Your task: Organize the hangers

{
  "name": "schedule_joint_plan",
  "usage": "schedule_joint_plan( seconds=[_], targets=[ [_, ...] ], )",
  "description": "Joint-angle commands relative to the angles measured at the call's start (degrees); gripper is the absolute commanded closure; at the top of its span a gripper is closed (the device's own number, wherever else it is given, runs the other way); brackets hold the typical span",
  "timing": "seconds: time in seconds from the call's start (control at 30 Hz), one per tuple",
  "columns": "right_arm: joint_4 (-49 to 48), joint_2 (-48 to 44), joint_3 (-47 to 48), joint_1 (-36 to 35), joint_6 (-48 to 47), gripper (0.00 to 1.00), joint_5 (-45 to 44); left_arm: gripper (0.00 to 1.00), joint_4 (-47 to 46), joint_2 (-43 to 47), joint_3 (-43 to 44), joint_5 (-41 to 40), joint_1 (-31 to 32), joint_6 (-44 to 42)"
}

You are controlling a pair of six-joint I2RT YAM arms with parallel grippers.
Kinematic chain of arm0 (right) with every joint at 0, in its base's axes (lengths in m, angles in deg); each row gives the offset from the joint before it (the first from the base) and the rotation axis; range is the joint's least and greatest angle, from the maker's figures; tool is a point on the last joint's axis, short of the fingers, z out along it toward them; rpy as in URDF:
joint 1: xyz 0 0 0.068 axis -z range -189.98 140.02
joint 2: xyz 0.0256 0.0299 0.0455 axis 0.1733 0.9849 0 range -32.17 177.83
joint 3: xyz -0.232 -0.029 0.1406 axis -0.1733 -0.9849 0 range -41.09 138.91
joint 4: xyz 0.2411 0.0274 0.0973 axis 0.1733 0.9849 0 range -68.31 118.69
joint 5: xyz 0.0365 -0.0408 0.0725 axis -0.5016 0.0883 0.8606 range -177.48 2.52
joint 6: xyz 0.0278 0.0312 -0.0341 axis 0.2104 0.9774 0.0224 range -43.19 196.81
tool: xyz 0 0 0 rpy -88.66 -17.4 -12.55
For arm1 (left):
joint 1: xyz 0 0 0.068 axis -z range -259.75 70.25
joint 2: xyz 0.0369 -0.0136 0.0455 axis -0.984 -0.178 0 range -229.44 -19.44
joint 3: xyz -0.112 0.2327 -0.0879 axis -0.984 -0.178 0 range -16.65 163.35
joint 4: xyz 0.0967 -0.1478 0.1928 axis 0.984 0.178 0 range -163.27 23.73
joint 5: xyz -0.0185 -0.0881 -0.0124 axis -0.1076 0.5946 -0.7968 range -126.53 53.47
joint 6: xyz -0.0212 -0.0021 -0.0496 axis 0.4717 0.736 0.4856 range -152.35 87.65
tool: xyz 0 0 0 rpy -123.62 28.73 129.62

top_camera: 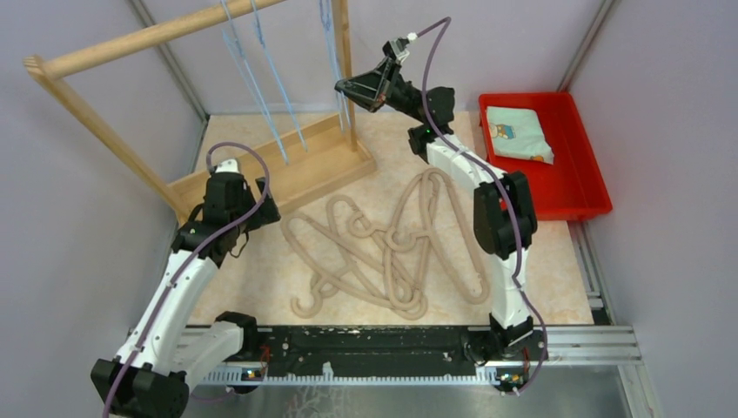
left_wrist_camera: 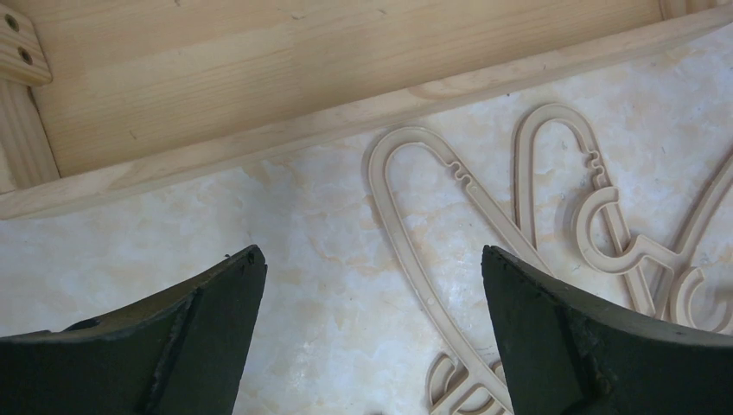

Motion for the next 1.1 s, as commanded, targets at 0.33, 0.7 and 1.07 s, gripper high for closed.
schedule_joint_plan(
  seconds=[0.33, 0.7, 1.07],
  targets=[
    [2.2, -10.1, -6.6, 1.3, -6.2, 0.31, 4.3, 0.00, 1.1, -3.3, 7.1, -2.8, -0.9, -0.4],
    [37.7, -20.8, -5.9, 5.5, -34.1, 0.15, 9.8, 0.00, -0.4, -6.7, 12.8, -8.6, -2.8, -0.1],
    [94.5, -19.8, 12.7, 9.6, -78.1, 0.07, -11.2, 0.00, -2.3, -18.9, 31.1, -13.7, -3.3, -1.2]
  ],
)
